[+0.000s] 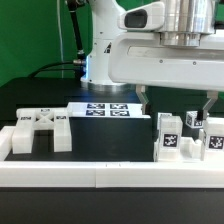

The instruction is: Assemble chair

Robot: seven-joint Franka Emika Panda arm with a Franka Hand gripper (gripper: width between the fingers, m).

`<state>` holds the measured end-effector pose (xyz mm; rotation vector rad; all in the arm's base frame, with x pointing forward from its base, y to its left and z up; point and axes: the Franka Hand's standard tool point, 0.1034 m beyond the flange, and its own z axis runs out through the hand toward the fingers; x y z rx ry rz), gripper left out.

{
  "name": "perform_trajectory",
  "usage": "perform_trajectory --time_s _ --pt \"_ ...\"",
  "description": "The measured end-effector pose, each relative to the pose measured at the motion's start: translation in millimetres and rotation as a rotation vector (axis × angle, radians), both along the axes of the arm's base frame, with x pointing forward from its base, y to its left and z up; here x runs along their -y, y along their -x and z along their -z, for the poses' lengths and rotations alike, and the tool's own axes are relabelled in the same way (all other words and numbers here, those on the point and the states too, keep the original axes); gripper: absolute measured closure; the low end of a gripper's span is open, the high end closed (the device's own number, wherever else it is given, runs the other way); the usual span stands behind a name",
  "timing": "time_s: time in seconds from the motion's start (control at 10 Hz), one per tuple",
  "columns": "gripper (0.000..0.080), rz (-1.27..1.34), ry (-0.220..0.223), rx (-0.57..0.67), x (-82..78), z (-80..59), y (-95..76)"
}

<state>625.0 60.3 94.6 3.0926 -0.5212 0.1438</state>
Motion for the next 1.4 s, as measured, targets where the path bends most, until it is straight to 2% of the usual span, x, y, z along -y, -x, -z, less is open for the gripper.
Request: perform_trajectory --time_s 0.1,0.3,0.7,0.9,1.4 --pt "0.0151 -0.015 0.001 0.018 0.5 -2.5 3.8" --pt "0.0151 -0.023 0.002 0.020 0.5 1.3 17.5" --pt "0.0151 -0.024 0.005 0.023 1.5 2.8 17.1" --pt "0.0151 -0.079 0.024 0.056 -0.5 13.7 27.0" --pt "0.0151 -0.096 0.052 0.078 3.3 36.9 35.5"
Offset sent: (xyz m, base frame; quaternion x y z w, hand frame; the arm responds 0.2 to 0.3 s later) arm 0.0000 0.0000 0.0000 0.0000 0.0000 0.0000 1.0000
